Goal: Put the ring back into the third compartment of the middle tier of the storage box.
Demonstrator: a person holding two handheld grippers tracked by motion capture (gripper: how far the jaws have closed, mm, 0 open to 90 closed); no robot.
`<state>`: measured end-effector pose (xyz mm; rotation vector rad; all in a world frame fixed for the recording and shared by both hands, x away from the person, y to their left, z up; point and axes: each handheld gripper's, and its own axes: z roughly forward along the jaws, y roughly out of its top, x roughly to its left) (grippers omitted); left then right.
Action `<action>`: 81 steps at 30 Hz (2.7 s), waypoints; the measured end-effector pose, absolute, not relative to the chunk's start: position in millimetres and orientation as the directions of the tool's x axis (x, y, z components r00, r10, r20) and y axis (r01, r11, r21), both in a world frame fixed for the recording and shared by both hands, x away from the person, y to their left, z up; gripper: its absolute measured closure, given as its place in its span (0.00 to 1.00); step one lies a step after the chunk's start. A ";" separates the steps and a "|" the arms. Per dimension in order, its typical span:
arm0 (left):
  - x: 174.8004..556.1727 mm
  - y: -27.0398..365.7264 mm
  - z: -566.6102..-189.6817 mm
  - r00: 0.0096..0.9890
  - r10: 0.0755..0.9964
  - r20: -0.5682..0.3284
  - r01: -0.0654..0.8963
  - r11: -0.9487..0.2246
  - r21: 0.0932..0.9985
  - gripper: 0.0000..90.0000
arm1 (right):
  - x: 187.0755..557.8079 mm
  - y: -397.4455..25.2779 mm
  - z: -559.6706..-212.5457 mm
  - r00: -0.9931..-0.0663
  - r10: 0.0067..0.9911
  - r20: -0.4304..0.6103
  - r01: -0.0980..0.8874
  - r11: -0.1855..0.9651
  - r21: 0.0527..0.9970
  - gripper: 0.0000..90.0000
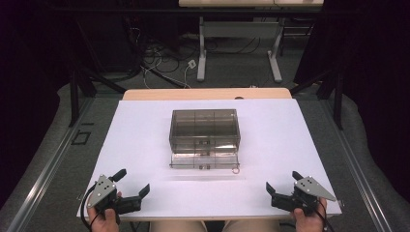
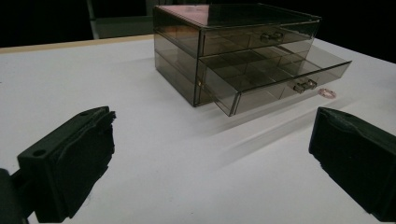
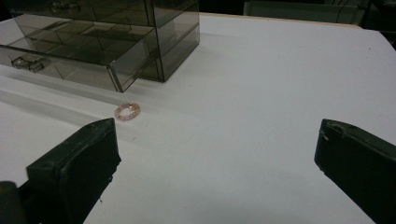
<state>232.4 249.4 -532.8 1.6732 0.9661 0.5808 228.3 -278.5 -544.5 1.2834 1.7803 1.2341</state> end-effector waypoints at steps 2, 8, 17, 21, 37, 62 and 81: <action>233.4 250.5 -533.3 0.546 0.832 -0.100 0.316 -0.094 0.944 0.00 | 227.7 -277.9 -545.3 -0.340 0.940 0.015 0.362 0.115 0.925 0.00; 233.8 255.0 -537.7 0.514 0.849 -0.119 0.337 -0.072 0.939 0.00 | 230.0 -274.4 -548.0 -0.336 0.942 0.000 0.359 0.128 0.925 0.00; 233.7 264.6 -542.7 0.483 0.866 -0.130 0.363 -0.063 0.930 0.00 | 229.7 -265.2 -551.5 -0.365 0.931 -0.014 0.335 0.146 0.931 0.06; 234.0 269.4 -545.3 0.471 0.872 -0.131 0.375 -0.064 0.925 0.00 | 232.6 -260.2 -555.3 -0.364 0.931 -0.014 0.334 0.145 0.931 0.10; 234.0 270.6 -547.2 0.468 0.873 -0.139 0.381 -0.058 0.923 0.00 | 254.3 -227.7 -552.7 -0.390 0.921 -0.017 0.408 0.189 0.893 0.33; 235.0 270.1 -549.3 0.466 0.873 -0.144 0.392 -0.057 0.918 0.00 | 293.3 -195.3 -558.3 -0.332 0.943 -0.006 0.526 0.191 0.829 0.47; 235.9 268.4 -550.5 0.472 0.871 -0.139 0.399 -0.070 0.914 0.00 | 315.0 -197.4 -563.0 -0.280 0.955 0.098 0.621 0.102 0.777 0.46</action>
